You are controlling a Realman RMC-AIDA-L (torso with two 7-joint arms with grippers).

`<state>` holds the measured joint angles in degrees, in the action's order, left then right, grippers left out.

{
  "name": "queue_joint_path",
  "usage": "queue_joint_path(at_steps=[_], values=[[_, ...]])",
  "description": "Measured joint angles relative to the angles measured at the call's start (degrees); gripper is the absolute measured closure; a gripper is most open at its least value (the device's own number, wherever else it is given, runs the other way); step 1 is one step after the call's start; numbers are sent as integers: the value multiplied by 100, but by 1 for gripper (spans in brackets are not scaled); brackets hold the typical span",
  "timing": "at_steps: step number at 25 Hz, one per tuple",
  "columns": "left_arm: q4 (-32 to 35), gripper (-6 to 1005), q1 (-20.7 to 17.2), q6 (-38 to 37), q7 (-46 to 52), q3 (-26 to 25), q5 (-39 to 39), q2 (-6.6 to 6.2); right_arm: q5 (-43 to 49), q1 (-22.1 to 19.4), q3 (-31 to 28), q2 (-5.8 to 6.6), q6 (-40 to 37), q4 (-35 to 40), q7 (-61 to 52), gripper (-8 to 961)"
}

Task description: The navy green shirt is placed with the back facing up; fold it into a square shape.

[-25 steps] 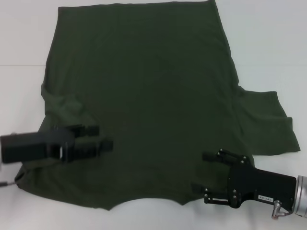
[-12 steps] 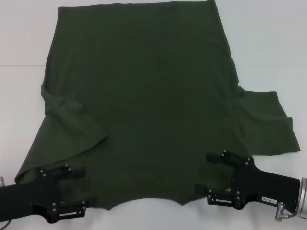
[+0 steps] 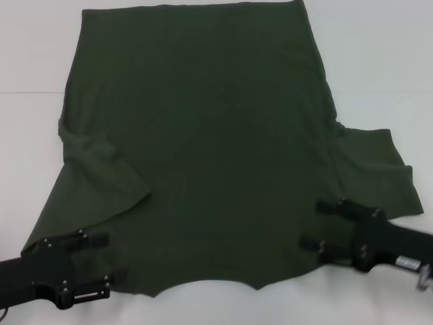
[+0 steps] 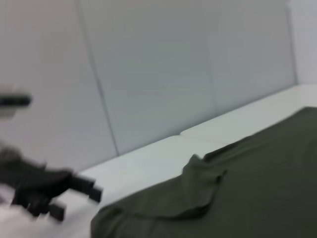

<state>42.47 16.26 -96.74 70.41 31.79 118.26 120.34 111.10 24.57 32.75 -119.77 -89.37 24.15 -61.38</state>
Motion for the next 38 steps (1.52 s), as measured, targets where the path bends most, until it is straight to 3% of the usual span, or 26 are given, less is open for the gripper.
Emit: queue_joint_path(at_steps=[6,11,19,26,32,38], values=[[-9,193,28,-89,0,-21,13,-9,290,-82,-45,77,-108,1727,-3383,46],[3,193,37,-97,0,38,37,-11,814,49,-43,364,-121,2617,-6072,46],[7,193,95,-143,-5,71,49,-50,2713,623,-93,534,-23,3663,-8575,52],[-17,193,107,-161,-5,128,53,-62,4336,1185,-70,511,193,3865,-9214,65],[-25,193,105,-161,-8,140,65,-64,4591,1347,1,471,504,3562,-9241,76],[-38,193,112,-126,-10,143,138,-41,4602,1387,89,544,1040,2898,-9189,88]])
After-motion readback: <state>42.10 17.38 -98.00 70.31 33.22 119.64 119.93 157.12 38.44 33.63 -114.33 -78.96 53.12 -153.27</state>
